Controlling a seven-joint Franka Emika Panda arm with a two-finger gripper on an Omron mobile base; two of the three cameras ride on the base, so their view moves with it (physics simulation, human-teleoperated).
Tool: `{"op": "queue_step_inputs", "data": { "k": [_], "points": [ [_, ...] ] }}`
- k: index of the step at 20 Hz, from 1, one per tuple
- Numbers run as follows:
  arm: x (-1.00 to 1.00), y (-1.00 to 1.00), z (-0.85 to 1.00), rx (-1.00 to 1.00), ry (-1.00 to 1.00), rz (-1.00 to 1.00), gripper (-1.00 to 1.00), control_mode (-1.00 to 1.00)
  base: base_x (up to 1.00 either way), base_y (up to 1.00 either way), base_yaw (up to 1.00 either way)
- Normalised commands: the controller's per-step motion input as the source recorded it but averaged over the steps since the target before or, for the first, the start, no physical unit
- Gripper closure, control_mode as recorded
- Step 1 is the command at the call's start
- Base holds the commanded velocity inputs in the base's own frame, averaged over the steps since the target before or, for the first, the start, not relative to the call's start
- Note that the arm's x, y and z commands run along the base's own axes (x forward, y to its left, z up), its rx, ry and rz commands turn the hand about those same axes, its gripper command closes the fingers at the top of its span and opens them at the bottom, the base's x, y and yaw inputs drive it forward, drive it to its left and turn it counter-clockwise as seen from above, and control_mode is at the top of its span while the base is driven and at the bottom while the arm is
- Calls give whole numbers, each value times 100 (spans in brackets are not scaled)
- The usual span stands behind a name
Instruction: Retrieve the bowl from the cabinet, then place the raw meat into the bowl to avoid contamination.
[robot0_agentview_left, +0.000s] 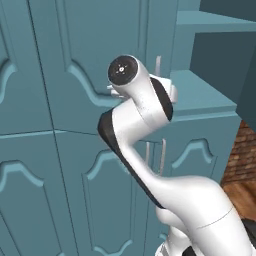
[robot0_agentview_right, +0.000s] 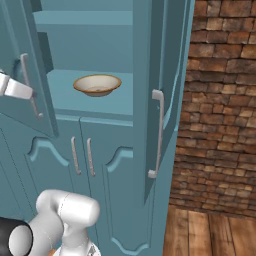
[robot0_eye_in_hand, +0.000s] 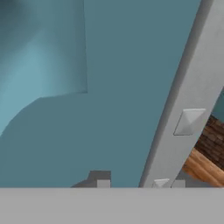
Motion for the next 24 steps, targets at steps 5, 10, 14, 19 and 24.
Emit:
{"op": "queue_step_inputs", "data": {
  "k": [5, 10, 14, 19, 24],
  "points": [
    [-55, 51, -1, -5, 0, -13, 100, -100, 0, 0, 0],
    [-46, 42, 0, -4, 0, -14, -100, -100, 0, 0, 0],
    [-29, 23, -2, -1, 0, -10, -100, -100, 0, 0, 0],
    [-14, 10, 0, 0, 0, -7, -100, -100, 0, 0, 0],
    [-45, -6, 2, 4, -3, -8, -100, -100, 0, 0, 0]
  ]
}}
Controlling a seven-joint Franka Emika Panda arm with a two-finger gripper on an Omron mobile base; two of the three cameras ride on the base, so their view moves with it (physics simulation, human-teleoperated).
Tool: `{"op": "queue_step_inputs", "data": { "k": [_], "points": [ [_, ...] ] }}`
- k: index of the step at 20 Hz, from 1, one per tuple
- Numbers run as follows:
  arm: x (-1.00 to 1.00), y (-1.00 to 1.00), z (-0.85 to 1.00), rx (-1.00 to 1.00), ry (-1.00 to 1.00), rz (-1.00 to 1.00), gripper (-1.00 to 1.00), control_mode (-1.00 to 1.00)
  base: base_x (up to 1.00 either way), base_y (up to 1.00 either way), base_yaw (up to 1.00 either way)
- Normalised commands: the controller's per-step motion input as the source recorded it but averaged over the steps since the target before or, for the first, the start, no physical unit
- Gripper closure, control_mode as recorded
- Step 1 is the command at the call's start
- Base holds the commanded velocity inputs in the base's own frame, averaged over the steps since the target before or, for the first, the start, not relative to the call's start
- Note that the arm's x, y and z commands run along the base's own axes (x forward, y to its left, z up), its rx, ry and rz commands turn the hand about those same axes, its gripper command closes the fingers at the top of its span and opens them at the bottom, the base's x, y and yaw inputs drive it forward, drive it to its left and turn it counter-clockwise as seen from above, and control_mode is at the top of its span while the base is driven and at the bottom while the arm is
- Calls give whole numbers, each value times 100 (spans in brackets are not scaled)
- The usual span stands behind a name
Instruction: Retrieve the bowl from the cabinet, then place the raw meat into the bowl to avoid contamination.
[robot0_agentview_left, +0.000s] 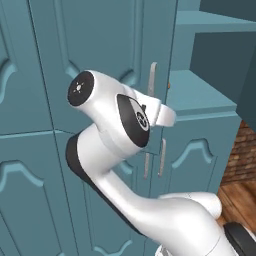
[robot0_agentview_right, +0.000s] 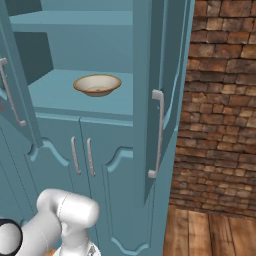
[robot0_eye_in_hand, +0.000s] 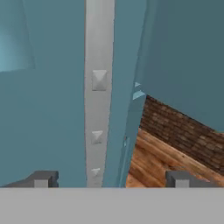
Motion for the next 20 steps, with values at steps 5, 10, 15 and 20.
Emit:
{"op": "queue_step_inputs", "data": {
  "k": [5, 10, 15, 20],
  "points": [
    [-64, -24, 18, 18, -13, -3, -100, -100, 0, 0, 0],
    [-32, -43, 13, 30, -6, 2, -100, -100, 0, 0, 0],
    [-13, -50, 13, 36, -1, 6, -100, -100, 0, 0, 0],
    [1, -51, 18, 37, 0, 9, -100, -100, 0, 0, 0]
  ]
}}
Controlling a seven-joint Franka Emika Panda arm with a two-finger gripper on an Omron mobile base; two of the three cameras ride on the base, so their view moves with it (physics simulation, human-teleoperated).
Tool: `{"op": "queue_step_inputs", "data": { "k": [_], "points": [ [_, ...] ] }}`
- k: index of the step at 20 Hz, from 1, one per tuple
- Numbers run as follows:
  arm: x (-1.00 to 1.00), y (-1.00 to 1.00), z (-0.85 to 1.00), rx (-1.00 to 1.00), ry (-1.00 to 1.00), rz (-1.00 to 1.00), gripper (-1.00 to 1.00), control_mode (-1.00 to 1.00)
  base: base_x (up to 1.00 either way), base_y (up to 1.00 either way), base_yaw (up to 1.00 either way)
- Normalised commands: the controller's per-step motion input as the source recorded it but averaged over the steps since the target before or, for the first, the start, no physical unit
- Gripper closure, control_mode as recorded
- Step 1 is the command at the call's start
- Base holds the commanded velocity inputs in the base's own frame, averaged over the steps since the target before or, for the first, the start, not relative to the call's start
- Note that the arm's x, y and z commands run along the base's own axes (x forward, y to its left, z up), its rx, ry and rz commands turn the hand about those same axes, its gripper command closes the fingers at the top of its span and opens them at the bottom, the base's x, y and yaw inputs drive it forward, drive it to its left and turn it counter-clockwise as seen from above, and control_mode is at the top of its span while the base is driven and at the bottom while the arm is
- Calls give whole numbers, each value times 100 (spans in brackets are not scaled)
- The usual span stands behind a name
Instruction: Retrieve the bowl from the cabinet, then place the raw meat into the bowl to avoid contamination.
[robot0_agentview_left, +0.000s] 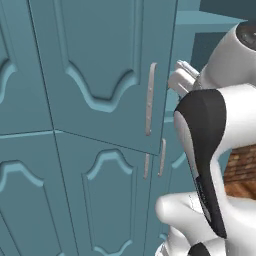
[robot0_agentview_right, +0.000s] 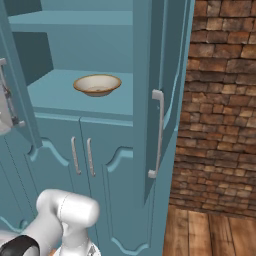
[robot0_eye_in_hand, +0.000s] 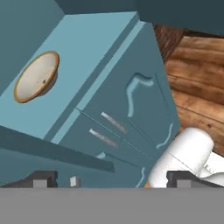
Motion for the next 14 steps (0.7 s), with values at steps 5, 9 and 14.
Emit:
{"op": "queue_step_inputs", "data": {
  "k": [5, 9, 14],
  "points": [
    [15, -52, 6, 39, 1, 6, -100, -100, 0, 0, 0],
    [50, -29, -13, 36, 12, 6, -100, -100, 0, 0, 0],
    [75, -3, -16, 29, 16, 15, -100, -100, 0, 0, 0]
  ]
}}
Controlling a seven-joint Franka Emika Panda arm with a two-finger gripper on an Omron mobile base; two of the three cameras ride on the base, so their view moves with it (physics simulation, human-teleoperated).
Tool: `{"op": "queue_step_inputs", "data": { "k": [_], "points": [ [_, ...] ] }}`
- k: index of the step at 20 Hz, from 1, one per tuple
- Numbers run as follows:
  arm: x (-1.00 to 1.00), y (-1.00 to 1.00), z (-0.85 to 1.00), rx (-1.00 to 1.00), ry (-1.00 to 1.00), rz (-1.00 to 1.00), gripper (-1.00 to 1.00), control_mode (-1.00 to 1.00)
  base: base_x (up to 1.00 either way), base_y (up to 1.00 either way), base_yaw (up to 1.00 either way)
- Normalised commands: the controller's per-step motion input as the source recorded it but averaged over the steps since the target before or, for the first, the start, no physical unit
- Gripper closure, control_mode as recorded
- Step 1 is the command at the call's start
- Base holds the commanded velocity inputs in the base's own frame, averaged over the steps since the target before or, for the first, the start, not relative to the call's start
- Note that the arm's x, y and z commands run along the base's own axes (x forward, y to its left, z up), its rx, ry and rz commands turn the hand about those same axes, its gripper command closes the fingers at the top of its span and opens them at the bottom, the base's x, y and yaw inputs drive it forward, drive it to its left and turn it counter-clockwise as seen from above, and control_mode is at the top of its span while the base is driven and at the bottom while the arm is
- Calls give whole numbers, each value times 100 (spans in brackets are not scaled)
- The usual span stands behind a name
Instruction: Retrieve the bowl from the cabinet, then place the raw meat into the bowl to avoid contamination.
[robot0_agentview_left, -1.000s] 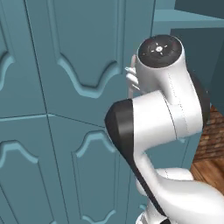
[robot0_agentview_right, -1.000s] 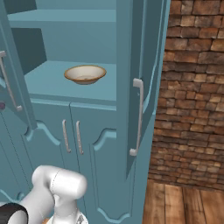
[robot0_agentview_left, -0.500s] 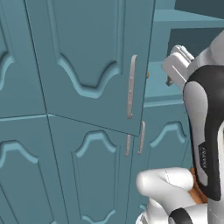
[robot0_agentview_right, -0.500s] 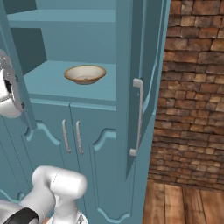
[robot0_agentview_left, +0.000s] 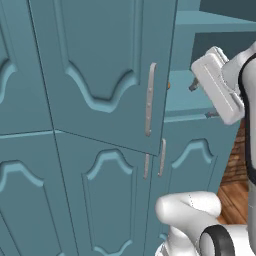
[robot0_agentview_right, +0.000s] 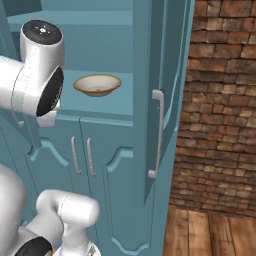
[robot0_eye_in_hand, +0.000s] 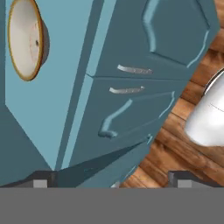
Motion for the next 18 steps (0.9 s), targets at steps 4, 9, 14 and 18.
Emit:
{"op": "queue_step_inputs", "data": {
  "k": [4, 9, 14, 18],
  "points": [
    [68, 1, -6, 25, 15, 16, -100, -100, 0, 0, 0],
    [43, 22, -14, 18, 9, 17, -100, -100, 0, 0, 0],
    [11, 40, -21, 10, 8, 20, -100, -100, 0, 0, 0],
    [0, 45, -20, 7, 9, 22, -100, -100, 0, 0, 0]
  ]
}}
